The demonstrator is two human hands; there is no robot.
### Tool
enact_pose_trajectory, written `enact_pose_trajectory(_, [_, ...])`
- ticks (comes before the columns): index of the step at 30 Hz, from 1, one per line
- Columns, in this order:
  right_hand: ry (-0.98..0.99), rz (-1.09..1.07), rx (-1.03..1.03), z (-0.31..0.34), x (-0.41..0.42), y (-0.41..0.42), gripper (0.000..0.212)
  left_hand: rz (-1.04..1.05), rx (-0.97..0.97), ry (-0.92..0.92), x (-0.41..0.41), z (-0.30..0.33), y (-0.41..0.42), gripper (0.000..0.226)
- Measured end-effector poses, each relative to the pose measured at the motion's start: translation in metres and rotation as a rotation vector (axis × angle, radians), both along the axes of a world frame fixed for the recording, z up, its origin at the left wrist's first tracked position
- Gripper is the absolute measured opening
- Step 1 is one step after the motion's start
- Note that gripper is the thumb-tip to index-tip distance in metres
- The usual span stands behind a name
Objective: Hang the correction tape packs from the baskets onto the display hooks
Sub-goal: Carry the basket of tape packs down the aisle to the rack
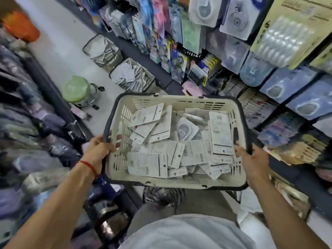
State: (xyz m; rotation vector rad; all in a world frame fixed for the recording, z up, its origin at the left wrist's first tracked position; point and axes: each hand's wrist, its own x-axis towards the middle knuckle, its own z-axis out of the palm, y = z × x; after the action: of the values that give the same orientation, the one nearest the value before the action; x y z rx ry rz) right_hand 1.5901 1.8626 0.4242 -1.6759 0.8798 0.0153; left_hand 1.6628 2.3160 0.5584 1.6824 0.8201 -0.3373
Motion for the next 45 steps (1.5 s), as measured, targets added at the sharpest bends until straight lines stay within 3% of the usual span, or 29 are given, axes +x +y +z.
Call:
enact_pose_trajectory(2, [0.032,-0.065,0.026,-0.001,0.011,-0.002,0.026,-0.072,0.044,0.009,0.041,0.005,-0.013,0.057])
enact_pose_trajectory(8, [0.066,-0.241,0.056,0.002,0.016,-0.007,0.007,-0.330,0.073,0.080,0.137,-0.008,-0.053,0.047])
enact_pose_trajectory(12, [0.107,-0.350,0.001,0.003,0.006,-0.008,0.011,-0.467,0.105,0.109,0.181,-0.034,-0.080,0.032])
enact_pose_trajectory(23, [0.191,-0.565,-0.144,-0.062,-0.041,0.029,0.029,-0.744,0.097,0.278,0.237,-0.175,-0.120,0.011])
enact_pose_trajectory(26, [0.240,-0.565,-0.109,-0.107,-0.046,0.032,0.037,-0.780,0.155,0.311,0.239,-0.223,-0.120,0.008])
enact_pose_trajectory(31, [0.351,-0.455,-0.064,-0.216,-0.029,0.027,0.028,-0.722,0.234,0.331,0.237,-0.318,-0.108,0.012])
enact_pose_trajectory(36, [0.444,-0.387,-0.073,-0.344,-0.010,0.044,0.043,-0.607,0.292,0.380,0.233,-0.436,-0.088,0.013])
enact_pose_trajectory(42, [0.471,-0.586,-0.077,-0.462,-0.001,0.056,0.045,-0.572,0.259,0.371,0.237,-0.567,-0.103,0.012])
enact_pose_trajectory(45, [0.449,-0.667,-0.154,-0.492,0.001,0.064,0.043,-0.533,0.253,0.343,0.234,-0.607,-0.111,0.022])
